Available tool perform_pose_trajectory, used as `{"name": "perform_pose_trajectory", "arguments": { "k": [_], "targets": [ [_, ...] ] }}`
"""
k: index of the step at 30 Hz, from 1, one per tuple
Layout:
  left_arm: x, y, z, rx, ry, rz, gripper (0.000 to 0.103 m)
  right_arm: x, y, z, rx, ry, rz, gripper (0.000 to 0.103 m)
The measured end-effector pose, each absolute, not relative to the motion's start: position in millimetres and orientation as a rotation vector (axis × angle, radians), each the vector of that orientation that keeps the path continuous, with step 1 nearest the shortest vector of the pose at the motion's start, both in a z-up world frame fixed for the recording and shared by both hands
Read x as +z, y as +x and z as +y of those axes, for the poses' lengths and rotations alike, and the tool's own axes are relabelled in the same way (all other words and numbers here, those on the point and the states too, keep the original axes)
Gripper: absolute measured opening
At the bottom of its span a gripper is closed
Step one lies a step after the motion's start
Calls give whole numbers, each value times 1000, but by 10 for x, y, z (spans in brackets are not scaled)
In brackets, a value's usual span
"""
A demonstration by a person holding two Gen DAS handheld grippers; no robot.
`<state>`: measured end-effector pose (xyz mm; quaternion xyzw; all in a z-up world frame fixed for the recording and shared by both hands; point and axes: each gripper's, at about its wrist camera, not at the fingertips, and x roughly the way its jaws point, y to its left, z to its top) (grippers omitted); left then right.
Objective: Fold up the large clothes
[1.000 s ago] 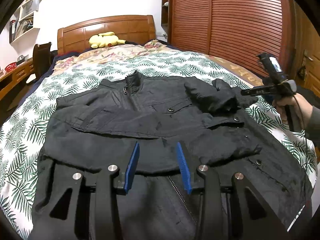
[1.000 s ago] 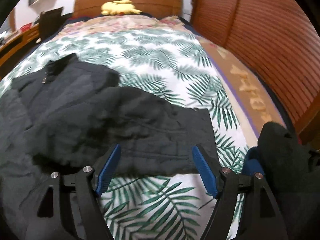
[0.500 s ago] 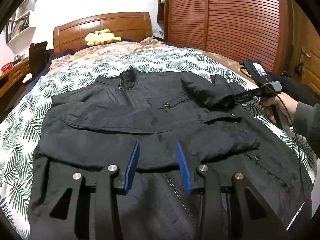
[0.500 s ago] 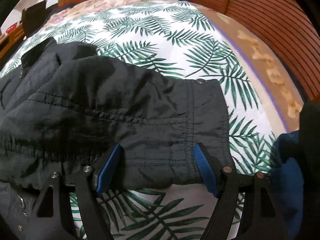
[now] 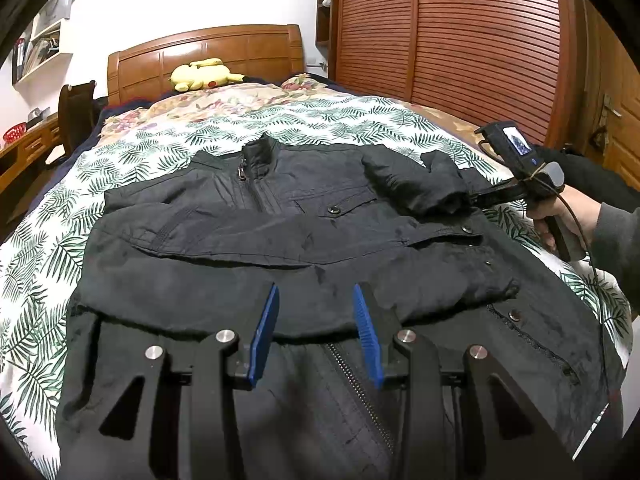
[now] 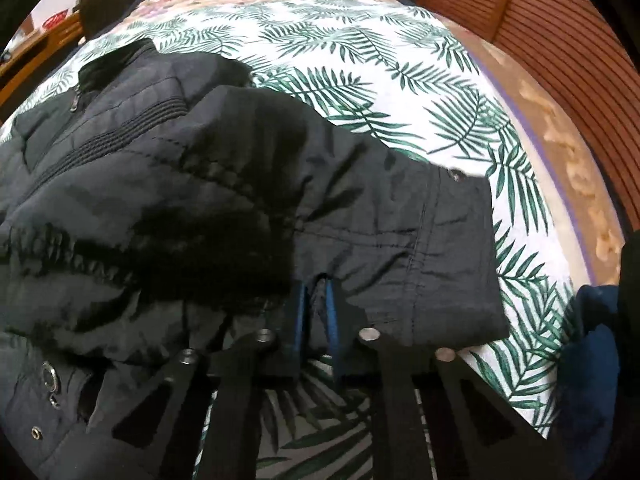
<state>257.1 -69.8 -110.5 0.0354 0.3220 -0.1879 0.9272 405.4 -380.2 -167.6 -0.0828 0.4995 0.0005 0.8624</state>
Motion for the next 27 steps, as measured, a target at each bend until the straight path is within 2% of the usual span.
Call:
{"name": "perform_pose_trajectory", "arguments": {
  "k": [5,17,22,27],
  "targets": [
    [-1057,2525,-679,-387,71,645,37,-1402,3950,-3684,2,-219,975,3],
    [-857,2359,-394,-358,43,599,37,-295,3725,-3095,63,-336,749,2],
    [-812,2283,-225,-333,32,589,37,-63,3556,-2650,160,-374,689,2],
    [-799,2240,-59,-307,22,586,37,-76,3403,-2148,261,-424,674,2]
  ]
}}
